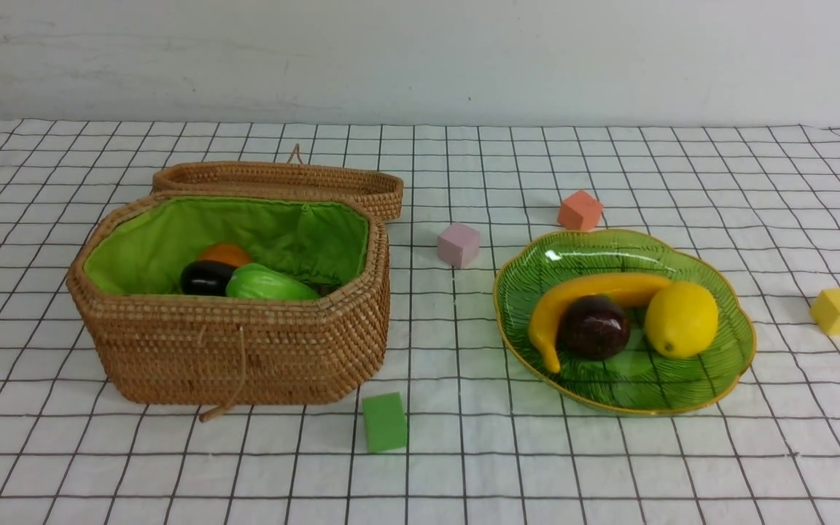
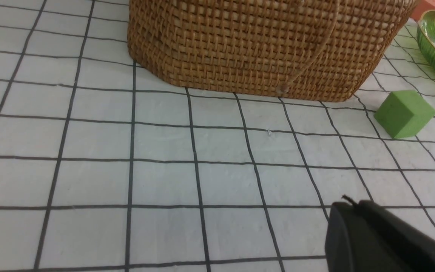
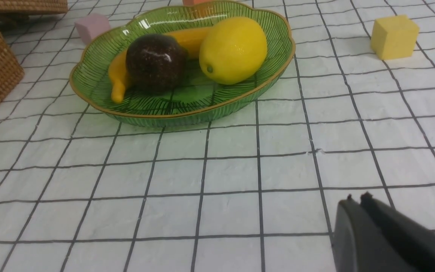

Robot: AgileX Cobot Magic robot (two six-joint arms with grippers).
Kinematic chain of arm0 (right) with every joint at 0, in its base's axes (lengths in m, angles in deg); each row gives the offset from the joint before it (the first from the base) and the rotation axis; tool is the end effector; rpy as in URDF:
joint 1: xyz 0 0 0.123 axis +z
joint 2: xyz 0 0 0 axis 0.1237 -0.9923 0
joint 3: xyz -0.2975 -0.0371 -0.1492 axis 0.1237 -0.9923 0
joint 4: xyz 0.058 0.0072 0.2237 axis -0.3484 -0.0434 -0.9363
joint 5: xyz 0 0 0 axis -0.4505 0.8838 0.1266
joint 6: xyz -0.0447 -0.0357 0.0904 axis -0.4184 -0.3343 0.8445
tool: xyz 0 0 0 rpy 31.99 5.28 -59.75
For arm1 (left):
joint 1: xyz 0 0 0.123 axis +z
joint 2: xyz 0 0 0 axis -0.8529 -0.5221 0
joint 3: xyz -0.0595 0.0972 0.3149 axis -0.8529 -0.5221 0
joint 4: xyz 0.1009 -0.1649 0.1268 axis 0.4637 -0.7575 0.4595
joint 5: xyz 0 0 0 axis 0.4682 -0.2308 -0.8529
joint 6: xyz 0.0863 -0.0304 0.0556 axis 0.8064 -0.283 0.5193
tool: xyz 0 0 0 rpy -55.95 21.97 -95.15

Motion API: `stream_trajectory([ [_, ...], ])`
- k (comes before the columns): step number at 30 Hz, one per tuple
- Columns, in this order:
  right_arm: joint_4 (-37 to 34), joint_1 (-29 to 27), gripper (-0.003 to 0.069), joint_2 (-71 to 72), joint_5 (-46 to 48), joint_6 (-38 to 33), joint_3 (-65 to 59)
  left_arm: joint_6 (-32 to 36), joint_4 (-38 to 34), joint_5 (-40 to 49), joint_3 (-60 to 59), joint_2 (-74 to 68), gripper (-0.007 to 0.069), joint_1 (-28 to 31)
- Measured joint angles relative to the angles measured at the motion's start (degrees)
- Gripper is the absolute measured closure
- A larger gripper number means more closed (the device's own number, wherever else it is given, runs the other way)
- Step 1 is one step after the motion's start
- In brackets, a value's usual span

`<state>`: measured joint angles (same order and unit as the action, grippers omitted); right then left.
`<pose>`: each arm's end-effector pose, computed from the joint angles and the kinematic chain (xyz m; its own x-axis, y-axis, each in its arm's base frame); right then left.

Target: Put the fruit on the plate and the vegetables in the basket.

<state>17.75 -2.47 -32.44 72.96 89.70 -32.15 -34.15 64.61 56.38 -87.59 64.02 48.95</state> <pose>-0.0039 0.0021 0.1695 -0.3038 0.0912 -0.9484 -0.0674 0.9909 0.1168 -0.0046 -0.0058 0.1641 -0.3492 -0.1709 -0.9213 0.1472 0.9610 -0.2340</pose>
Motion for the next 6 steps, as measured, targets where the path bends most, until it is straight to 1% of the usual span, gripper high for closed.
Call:
stream_trajectory([
  [6, 0.0, 0.0, 0.0622, 0.0, 0.0, 0.0, 0.0, 0.0, 0.0, 0.0, 0.0, 0.0, 0.0636, 0.0],
])
